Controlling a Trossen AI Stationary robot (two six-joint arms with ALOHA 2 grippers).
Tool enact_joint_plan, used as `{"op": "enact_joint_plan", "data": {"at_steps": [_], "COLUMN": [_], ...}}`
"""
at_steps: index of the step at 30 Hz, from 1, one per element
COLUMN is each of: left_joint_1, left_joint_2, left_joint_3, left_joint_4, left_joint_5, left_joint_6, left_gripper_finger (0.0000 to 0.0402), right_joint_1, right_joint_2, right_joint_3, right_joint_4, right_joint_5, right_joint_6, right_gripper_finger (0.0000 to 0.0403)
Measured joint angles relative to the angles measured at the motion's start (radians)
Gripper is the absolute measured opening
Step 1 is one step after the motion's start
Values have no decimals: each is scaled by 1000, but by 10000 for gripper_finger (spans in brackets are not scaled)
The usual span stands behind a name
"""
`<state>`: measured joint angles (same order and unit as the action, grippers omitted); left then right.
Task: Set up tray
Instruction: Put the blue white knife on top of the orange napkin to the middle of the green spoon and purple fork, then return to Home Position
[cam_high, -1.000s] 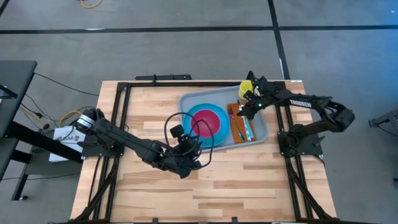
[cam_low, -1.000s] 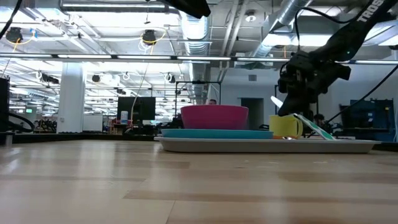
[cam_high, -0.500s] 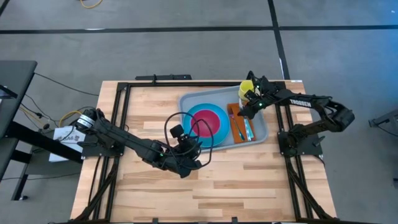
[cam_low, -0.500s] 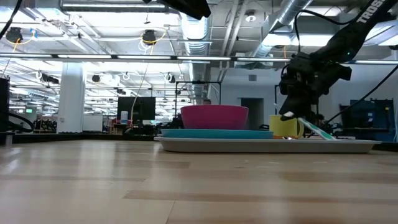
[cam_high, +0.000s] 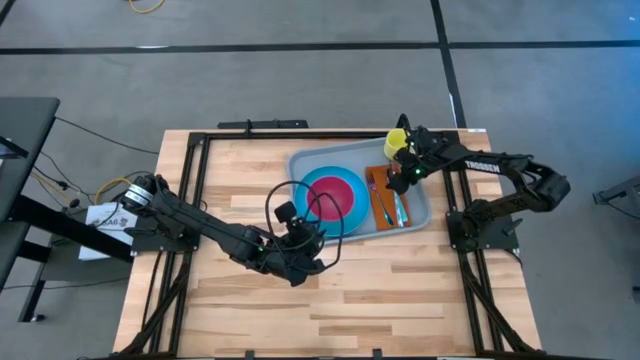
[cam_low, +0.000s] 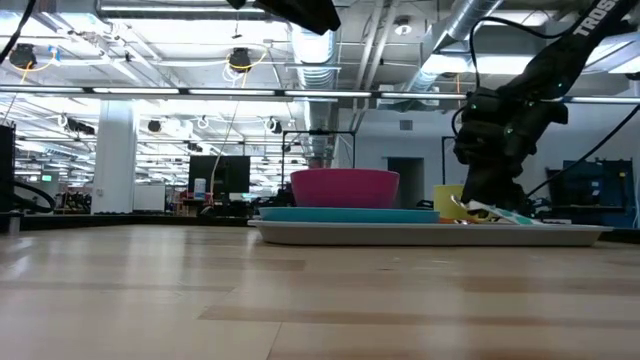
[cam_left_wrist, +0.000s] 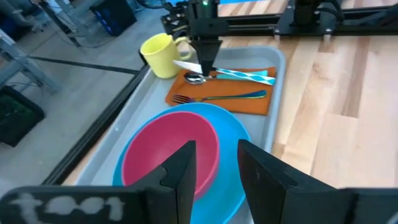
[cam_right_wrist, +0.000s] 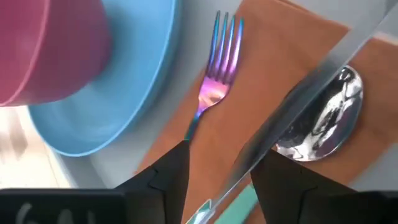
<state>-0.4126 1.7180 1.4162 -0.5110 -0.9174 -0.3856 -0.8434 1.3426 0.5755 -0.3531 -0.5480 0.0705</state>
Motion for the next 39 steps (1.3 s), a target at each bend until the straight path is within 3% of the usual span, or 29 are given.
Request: {"op": "enact_joint_plan", "data": {"at_steps": [9, 16, 22, 28, 31, 34, 36, 39], "left_joint_1": [0, 0, 0, -1, -12, -28, -40, -65], "left_joint_2": [0, 0, 0, 0, -7, -38, -78, -161], "left_joint_3": [0, 0, 0, 0, 0, 0, 0, 0], "left_joint_4": [1, 0, -2, -52, -113, -247, -366, -552], "left_joint_5": [6, 26, 26, 26, 12, -76, -145, -171], "left_joint_6": [-3, -19, -19, -20, -21, -41, -130, -283], "left_gripper_finger": [108, 108, 108, 108, 108, 108, 108, 108], "right_joint_1": [80, 86, 94, 102, 120, 154, 187, 238], "right_joint_2": [0, 0, 0, -2, -7, -46, -98, -218], "right_joint_3": [0, 0, 1, 109, 189, 260, 293, 317], "right_joint_4": [57, 36, 31, -177, -312, -411, -432, -432], "right_joint_5": [16, 221, 205, 137, 132, 133, 135, 135], "right_joint_6": [-8, -19, -18, -18, -19, -41, -47, -52], "right_gripper_finger": [155, 154, 154, 154, 154, 154, 154, 154]}}
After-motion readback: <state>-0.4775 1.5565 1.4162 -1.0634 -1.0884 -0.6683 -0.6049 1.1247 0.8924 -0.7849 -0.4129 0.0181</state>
